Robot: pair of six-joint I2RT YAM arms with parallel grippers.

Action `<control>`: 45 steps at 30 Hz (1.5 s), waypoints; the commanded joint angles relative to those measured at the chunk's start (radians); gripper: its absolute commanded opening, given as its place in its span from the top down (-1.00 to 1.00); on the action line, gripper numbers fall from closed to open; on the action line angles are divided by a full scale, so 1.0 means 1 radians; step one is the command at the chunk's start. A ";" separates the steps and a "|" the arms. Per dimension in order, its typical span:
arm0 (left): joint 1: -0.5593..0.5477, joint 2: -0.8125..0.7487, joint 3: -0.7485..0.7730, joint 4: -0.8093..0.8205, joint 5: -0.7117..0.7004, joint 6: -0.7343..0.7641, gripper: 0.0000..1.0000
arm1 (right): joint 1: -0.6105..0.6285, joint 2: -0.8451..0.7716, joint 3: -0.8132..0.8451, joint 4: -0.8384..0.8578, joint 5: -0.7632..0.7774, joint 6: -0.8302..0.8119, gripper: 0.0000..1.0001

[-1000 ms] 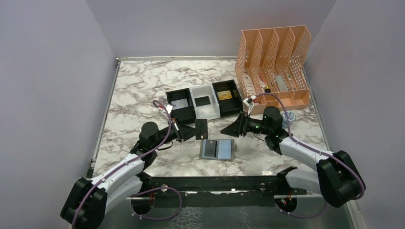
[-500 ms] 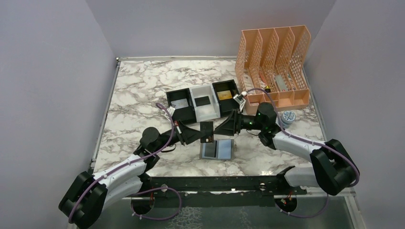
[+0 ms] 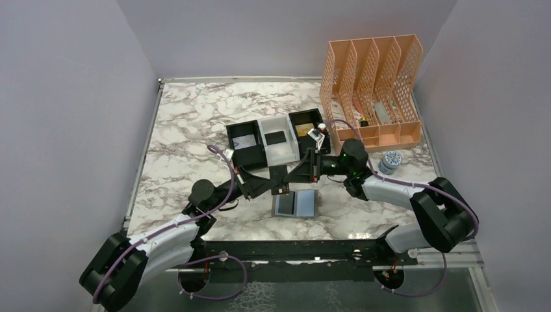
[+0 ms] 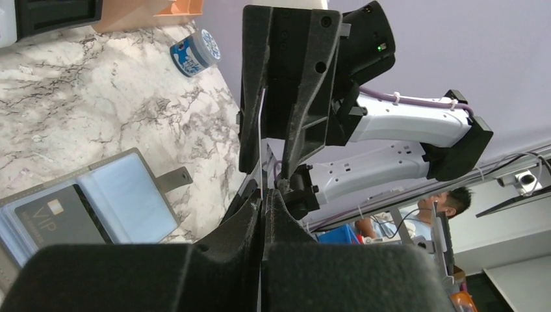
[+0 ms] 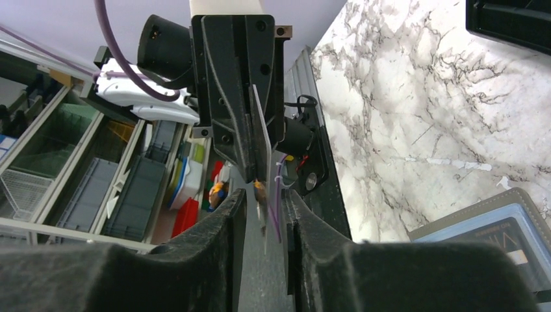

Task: Take the credit cards out of the card holder

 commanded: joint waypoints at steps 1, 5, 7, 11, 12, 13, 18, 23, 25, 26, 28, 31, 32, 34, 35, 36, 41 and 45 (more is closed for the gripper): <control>-0.008 -0.007 -0.015 0.083 -0.030 -0.016 1.00 | 0.012 0.046 0.031 0.098 -0.026 0.059 0.51; -0.011 -0.003 -0.025 0.099 -0.043 -0.025 1.00 | 0.022 0.089 0.030 0.201 -0.036 0.130 0.61; -0.011 0.003 -0.027 0.104 -0.043 -0.028 1.00 | 0.028 0.103 0.035 0.224 -0.035 0.147 0.63; -0.012 0.014 -0.023 0.113 -0.038 -0.027 1.00 | 0.034 0.115 0.042 0.229 -0.026 0.153 0.64; -0.013 0.016 -0.024 0.114 -0.037 -0.027 1.00 | 0.034 0.114 0.040 0.228 -0.019 0.155 0.66; -0.013 0.018 -0.025 0.115 -0.036 -0.027 1.00 | 0.034 0.114 0.041 0.227 -0.017 0.153 0.66; -0.012 0.023 -0.028 0.116 -0.039 -0.027 1.00 | 0.034 0.102 0.046 0.174 -0.007 0.121 0.89; -0.013 0.028 -0.019 0.059 -0.019 0.008 0.31 | 0.034 0.061 0.053 0.031 0.050 0.027 0.98; -0.013 0.015 -0.021 0.014 -0.030 0.018 -0.10 | 0.033 0.035 0.070 -0.061 0.084 -0.041 0.98; -0.013 0.001 -0.028 -0.007 -0.044 0.021 -0.30 | 0.032 0.019 0.088 -0.126 0.103 -0.084 0.98; -0.011 -0.047 -0.031 -0.076 -0.075 0.040 -0.77 | 0.032 -0.013 0.136 -0.293 0.168 -0.197 0.98; -0.011 -0.145 0.006 -0.307 -0.135 0.108 -0.99 | 0.032 -0.060 0.192 -0.501 0.317 -0.330 0.98; -0.011 -0.180 0.022 -0.391 -0.164 0.133 -0.99 | 0.032 -0.077 0.202 -0.546 0.399 -0.369 0.98; -0.009 -0.245 0.064 -0.569 -0.226 0.184 -0.99 | 0.032 -0.105 0.212 -0.589 0.488 -0.437 0.98; -0.010 -0.273 0.092 -0.665 -0.256 0.215 -0.99 | 0.032 -0.113 0.217 -0.593 0.521 -0.475 0.98; -0.010 -0.295 0.129 -0.767 -0.291 0.254 -0.99 | 0.032 -0.118 0.234 -0.599 0.556 -0.515 0.98; -0.009 -0.370 0.313 -1.218 -0.512 0.408 -0.99 | 0.032 -0.079 0.308 -0.612 0.616 -0.711 0.98; -0.010 -0.376 0.450 -1.447 -0.645 0.490 -0.99 | 0.041 -0.028 0.345 -0.604 0.642 -0.888 0.98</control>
